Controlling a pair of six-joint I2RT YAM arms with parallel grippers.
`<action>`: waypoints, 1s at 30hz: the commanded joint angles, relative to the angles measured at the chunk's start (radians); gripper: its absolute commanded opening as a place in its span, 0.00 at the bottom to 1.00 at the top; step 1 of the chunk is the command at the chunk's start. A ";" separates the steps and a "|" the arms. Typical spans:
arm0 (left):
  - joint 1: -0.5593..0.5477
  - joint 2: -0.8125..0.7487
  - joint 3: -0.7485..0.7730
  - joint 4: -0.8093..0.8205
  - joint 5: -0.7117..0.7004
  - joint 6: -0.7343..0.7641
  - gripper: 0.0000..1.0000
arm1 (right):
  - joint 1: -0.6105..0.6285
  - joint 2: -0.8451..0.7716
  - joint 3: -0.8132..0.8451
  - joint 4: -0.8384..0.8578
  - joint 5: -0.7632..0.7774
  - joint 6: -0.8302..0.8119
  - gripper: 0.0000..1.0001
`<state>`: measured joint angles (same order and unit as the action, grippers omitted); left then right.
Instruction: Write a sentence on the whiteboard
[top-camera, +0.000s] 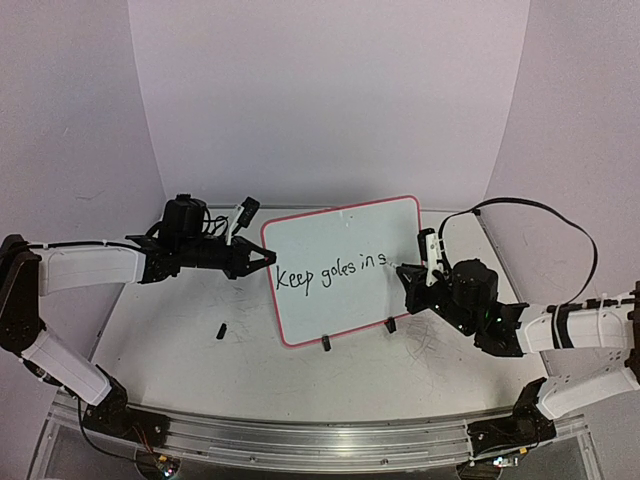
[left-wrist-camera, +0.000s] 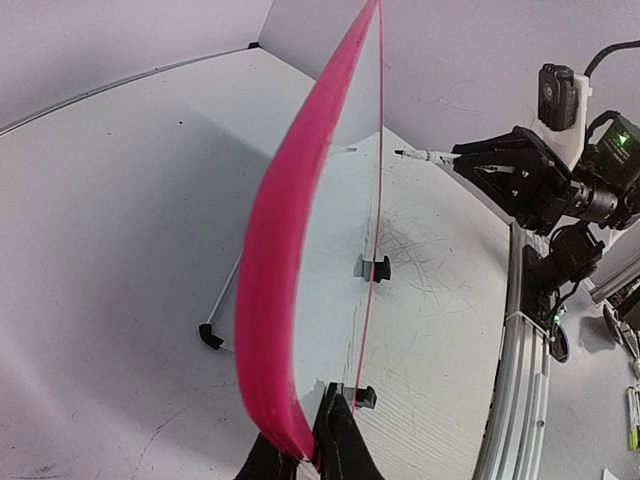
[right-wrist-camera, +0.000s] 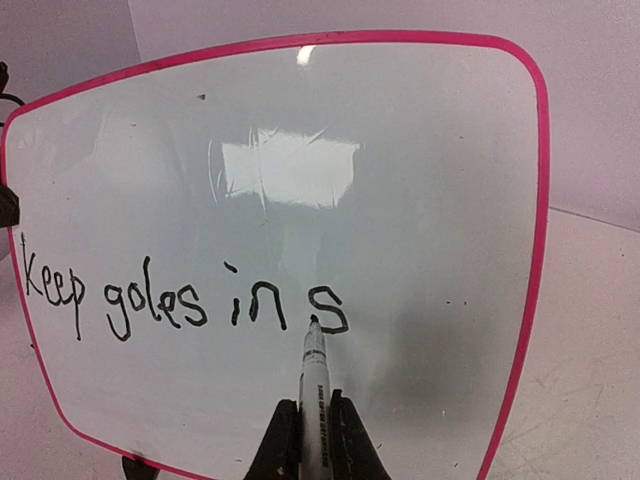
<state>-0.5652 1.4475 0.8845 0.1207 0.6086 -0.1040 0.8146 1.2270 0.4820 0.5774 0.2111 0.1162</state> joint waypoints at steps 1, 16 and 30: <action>0.014 0.009 0.036 -0.006 -0.173 0.087 0.00 | 0.000 -0.003 0.032 0.019 -0.002 -0.003 0.00; 0.000 0.022 0.036 0.004 -0.188 0.096 0.00 | -0.001 0.025 0.040 0.017 0.047 0.004 0.00; 0.001 0.020 0.034 0.004 -0.184 0.102 0.00 | -0.001 0.045 0.059 0.049 0.136 0.009 0.00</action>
<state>-0.5774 1.4563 0.8955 0.1222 0.5983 -0.1020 0.8139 1.2728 0.5049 0.5838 0.2911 0.1189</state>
